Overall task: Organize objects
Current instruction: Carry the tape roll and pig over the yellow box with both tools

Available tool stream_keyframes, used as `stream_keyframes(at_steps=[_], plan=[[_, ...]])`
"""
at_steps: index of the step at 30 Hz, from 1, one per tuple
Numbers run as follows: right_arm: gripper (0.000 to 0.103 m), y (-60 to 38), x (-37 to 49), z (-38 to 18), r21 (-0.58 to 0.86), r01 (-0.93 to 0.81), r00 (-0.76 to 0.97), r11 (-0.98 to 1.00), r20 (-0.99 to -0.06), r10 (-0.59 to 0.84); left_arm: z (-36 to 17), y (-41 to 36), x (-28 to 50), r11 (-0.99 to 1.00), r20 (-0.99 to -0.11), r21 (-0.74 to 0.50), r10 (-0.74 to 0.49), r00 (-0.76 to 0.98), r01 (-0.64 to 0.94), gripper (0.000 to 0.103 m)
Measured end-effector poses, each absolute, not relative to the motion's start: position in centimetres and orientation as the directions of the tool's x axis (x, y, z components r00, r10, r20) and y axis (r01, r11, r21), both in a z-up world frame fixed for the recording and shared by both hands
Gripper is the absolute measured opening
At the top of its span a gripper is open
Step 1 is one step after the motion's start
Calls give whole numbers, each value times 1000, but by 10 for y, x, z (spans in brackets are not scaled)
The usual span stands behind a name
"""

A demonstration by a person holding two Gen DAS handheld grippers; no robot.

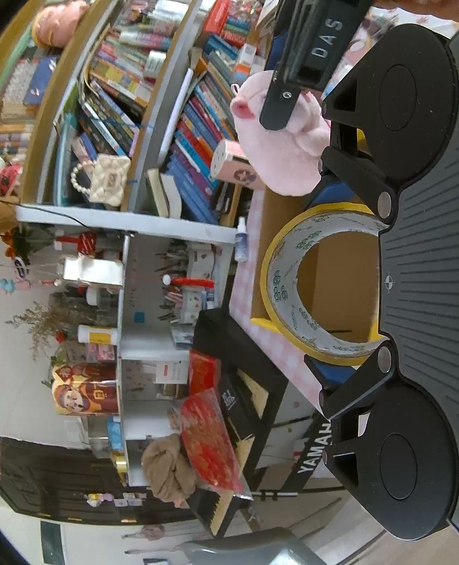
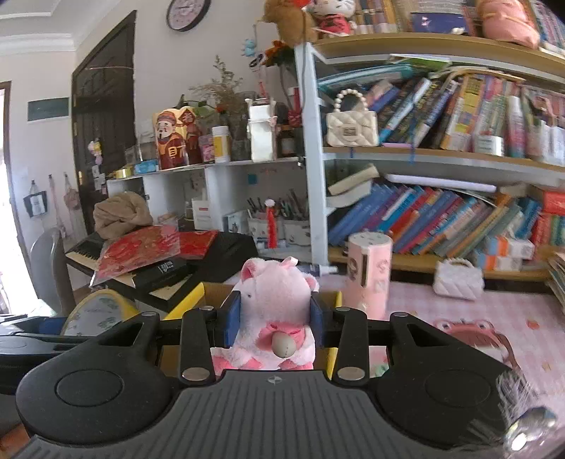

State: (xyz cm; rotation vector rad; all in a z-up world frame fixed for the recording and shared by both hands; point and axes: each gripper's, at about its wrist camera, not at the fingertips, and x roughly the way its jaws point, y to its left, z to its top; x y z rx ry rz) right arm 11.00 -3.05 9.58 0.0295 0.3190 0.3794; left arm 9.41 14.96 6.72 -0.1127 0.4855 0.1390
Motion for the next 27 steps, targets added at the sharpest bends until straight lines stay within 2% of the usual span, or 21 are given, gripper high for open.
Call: stream_keyframes(at_steps=[4,12,22,27], plan=[[37,-22,136,84,46,-389,871,920,-308,384,59,150,117,980,-497,-65,133,858,-190,84],[37,-13,170,50,-4,-453,823,891,-385,417,37,151,150,971,-558,-22,186,808,-239,84],[37,-5,199,4,-32,-545,686,838,-592,423,19,141,175,973,-593,47,209,778,-225,84],[38,3,197,-4,-69,-600,664,797,-600,447,11,135,183,976,-609,62,203,767,-209,84]])
